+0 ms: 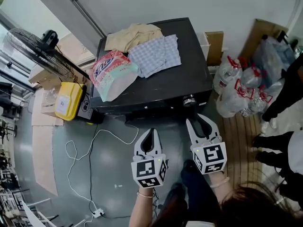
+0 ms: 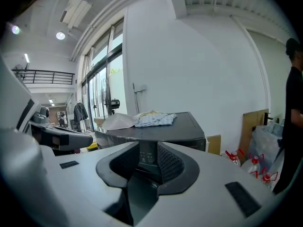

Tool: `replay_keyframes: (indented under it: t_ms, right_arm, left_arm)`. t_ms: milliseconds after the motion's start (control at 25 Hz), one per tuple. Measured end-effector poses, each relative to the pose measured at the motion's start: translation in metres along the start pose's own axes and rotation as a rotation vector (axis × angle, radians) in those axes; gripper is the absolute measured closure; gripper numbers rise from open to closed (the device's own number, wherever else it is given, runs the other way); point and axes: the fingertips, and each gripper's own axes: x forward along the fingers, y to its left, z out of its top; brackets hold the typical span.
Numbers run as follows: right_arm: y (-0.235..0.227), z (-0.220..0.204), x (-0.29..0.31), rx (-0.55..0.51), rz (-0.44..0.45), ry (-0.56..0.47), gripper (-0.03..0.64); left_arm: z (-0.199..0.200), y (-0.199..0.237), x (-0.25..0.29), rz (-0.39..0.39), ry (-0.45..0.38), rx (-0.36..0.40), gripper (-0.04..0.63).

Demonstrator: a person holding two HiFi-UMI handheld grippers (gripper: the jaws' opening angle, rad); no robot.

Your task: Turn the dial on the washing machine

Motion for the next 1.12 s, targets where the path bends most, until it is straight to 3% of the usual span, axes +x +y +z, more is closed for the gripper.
replay_keyframes:
  t_ms: [800, 1120]
  right_arm:
    - [0.072, 0.061, -0.112, -0.07, -0.053, -0.118, 0.583]
    - [0.105, 0.079, -0.157, -0.173, -0.064, -0.149, 0.591]
  left_arm:
    - [0.048, -0.016, -0.118, -0.081, -0.097, 0.032, 0.578]
    - [0.067, -0.025, -0.168, -0.105, -0.153, 0.085, 0.578]
